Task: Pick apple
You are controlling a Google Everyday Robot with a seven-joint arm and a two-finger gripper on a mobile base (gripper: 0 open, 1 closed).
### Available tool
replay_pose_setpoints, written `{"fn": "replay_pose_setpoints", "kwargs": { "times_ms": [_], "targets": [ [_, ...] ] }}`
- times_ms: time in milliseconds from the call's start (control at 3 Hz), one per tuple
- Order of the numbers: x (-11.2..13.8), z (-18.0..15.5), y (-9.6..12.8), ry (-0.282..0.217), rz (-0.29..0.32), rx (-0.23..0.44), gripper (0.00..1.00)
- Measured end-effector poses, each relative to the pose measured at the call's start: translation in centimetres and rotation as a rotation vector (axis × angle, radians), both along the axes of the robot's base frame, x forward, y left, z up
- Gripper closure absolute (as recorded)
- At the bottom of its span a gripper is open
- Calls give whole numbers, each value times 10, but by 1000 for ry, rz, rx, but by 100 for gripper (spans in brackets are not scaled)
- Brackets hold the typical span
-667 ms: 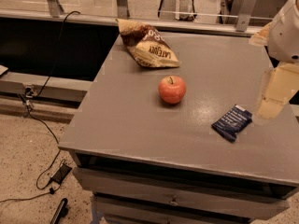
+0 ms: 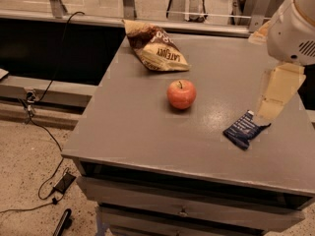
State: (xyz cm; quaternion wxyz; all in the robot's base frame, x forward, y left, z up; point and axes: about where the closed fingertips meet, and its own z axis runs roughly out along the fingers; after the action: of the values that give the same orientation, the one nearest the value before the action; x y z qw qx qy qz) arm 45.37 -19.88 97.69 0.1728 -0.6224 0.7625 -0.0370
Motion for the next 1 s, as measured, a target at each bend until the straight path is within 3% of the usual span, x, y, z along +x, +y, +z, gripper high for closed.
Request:
{"fn": "replay_pose_setpoints", "kwargs": {
  "times_ms": [333,667,1000],
  "targets": [
    [29,-7,32,-22,87,66,0],
    [58,-29,69,-10,162,132,0],
    [78,-58,93,15,196,166,0]
  ]
}}
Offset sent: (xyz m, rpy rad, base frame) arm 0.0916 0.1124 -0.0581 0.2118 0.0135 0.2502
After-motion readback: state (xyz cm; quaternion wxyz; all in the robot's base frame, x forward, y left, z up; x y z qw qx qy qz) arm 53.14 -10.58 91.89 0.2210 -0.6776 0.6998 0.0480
